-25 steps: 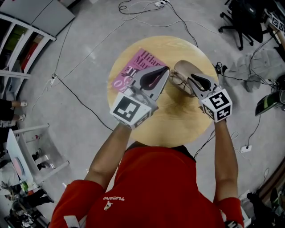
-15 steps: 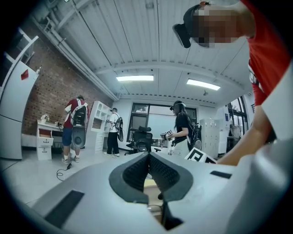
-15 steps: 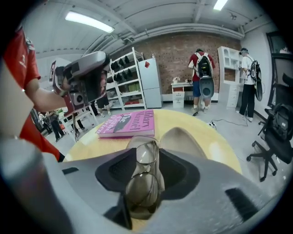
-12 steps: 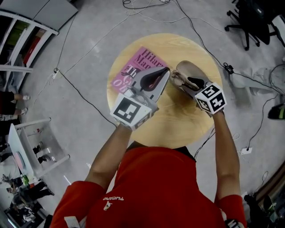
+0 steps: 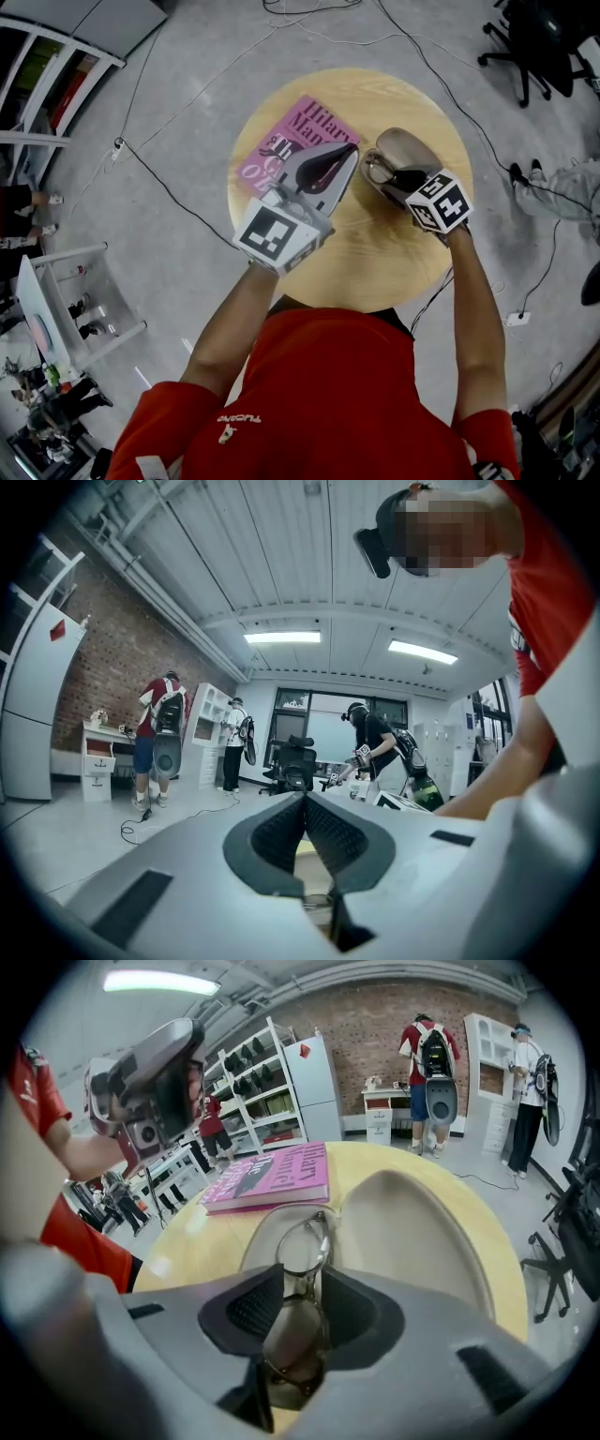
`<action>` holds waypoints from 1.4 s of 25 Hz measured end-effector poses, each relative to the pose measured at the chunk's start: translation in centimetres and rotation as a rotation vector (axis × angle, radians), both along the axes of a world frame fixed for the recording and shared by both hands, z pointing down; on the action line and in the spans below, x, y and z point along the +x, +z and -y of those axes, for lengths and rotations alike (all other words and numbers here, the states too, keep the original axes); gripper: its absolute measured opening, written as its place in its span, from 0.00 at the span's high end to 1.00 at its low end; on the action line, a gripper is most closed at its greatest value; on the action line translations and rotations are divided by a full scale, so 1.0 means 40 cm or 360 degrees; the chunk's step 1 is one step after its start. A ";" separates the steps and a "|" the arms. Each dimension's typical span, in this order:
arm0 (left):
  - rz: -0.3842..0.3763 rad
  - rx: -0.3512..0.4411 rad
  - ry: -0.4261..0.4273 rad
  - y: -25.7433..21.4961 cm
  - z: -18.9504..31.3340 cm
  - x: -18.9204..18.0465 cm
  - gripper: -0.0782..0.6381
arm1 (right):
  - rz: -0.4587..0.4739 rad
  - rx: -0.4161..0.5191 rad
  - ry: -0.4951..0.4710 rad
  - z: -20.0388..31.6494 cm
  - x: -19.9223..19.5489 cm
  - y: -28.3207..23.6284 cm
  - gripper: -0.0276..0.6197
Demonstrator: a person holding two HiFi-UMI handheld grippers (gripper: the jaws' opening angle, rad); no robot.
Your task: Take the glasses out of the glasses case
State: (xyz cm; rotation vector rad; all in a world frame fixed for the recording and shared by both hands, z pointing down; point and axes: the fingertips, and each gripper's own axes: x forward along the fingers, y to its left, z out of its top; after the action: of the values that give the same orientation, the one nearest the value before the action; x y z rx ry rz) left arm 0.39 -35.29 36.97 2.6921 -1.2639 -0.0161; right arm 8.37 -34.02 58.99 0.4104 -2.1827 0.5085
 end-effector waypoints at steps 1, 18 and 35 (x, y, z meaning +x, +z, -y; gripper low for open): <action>0.0000 -0.0002 0.0000 0.002 -0.001 -0.003 0.88 | -0.0009 -0.0001 -0.0014 -0.002 -0.005 0.002 0.76; -0.0009 -0.0030 0.0037 0.010 -0.041 -0.015 0.88 | 0.0078 0.0138 0.0027 -0.029 -0.032 -0.068 0.90; -0.0041 0.0004 0.0098 -0.029 -0.112 0.008 0.88 | 0.0365 0.0652 0.0430 -0.007 0.010 -0.341 0.91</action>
State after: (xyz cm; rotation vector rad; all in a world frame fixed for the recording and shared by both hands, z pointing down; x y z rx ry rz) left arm 0.73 -30.80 35.81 2.7224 -1.1735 -0.0449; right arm 8.78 -33.75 45.37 0.9158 -2.4713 0.2560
